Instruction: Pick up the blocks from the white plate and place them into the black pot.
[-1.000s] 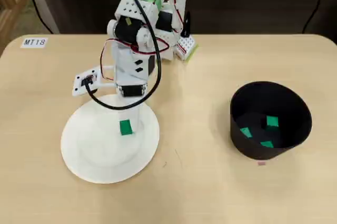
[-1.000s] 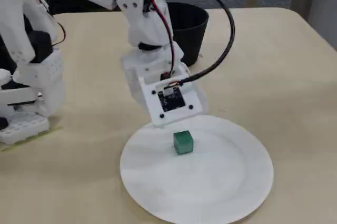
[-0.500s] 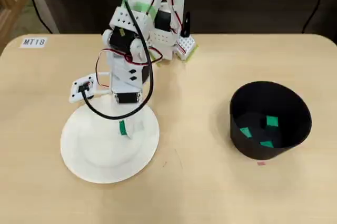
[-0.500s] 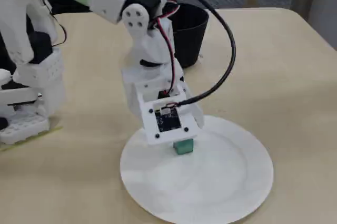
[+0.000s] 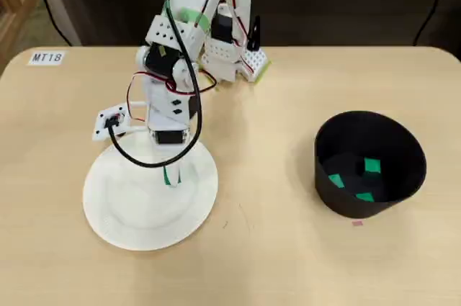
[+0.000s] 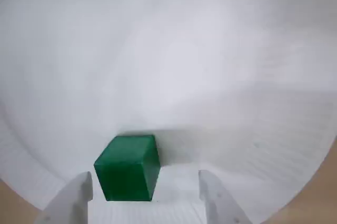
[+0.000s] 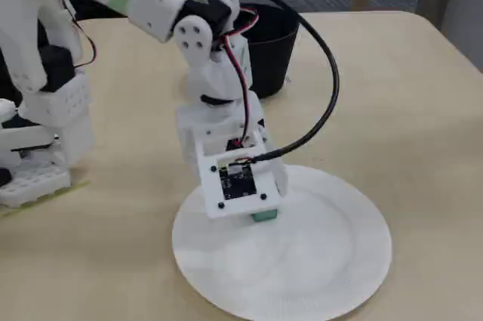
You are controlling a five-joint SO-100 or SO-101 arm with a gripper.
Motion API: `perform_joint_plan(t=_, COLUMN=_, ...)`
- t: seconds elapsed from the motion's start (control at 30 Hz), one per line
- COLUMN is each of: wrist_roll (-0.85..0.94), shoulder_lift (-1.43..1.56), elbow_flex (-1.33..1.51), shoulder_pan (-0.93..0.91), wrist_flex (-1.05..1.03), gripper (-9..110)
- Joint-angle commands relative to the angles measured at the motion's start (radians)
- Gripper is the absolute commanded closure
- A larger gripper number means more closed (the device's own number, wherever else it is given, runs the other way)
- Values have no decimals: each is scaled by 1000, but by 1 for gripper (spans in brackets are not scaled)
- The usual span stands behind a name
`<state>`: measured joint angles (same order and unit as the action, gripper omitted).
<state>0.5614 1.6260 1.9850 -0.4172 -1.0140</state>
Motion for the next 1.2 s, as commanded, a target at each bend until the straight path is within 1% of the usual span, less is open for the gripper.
perform_joint_plan(t=0.0, wrist_roll=-12, shoulder_lift=5, elbow_flex=-28, shoulder_pan=-11, wrist_flex=20, gripper=75)
perform_joint_plan(t=0.33, wrist_roll=-41, shoulder_lift=-9, elbow_flex=-31, shoulder_pan=9, wrist_flex=75, gripper=86)
perform_joint_plan(t=0.73, wrist_roll=-92, shoulder_lift=-31, elbow_flex=-55, shoulder_pan=31, wrist_flex=115, gripper=104)
perform_joint_plan(t=0.97, wrist_roll=-117, shoulder_lift=43, elbow_flex=-66, shoulder_pan=60, wrist_flex=118, gripper=104)
perform_joint_plan(t=1.17, wrist_roll=-310, shoulder_lift=199, elbow_flex=-123, shoulder_pan=150, wrist_flex=163, gripper=104)
